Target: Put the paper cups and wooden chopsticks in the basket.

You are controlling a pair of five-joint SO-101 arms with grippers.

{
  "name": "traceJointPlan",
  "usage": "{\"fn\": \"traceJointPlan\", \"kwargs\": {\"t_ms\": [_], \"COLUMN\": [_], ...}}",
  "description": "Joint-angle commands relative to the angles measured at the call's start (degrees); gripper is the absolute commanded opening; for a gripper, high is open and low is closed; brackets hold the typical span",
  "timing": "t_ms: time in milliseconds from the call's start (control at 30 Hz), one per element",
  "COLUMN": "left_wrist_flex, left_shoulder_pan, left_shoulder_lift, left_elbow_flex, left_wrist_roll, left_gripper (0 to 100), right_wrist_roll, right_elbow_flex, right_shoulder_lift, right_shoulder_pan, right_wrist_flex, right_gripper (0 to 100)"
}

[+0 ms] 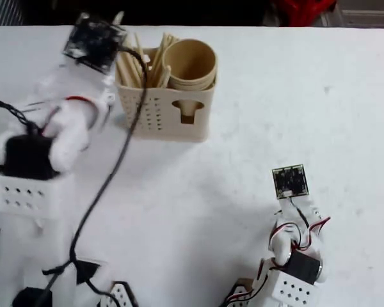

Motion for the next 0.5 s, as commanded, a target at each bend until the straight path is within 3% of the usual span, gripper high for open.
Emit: {"fn": "traceJointPlan", "kwargs": {"t_ms": [0,233,467], "left_wrist_flex": [-14.9,-31.8,-39.1], "left_shoulder_pan": [7.3,9.4,9.1], "left_shoulder_lift": [-2.2,2.1,8.2], "left_elbow_flex": [-2.0,-1.4,-1.4], "left_wrist_roll": [6.4,11.7,18.1], "left_gripper": [2,2,3], "right_wrist_roll": [0.1,0.1,0.1], "right_elbow_flex": [0.4,0.4,0.4], "right_shoulder_lift": [-0.7,-0.7,-0.7], "right_shoulder_pan": [0.5,0.5,0.5], "right_wrist_flex": [-0.7,-0.7,-0.7], "right_gripper": [1.8,1.8,1.8]}}
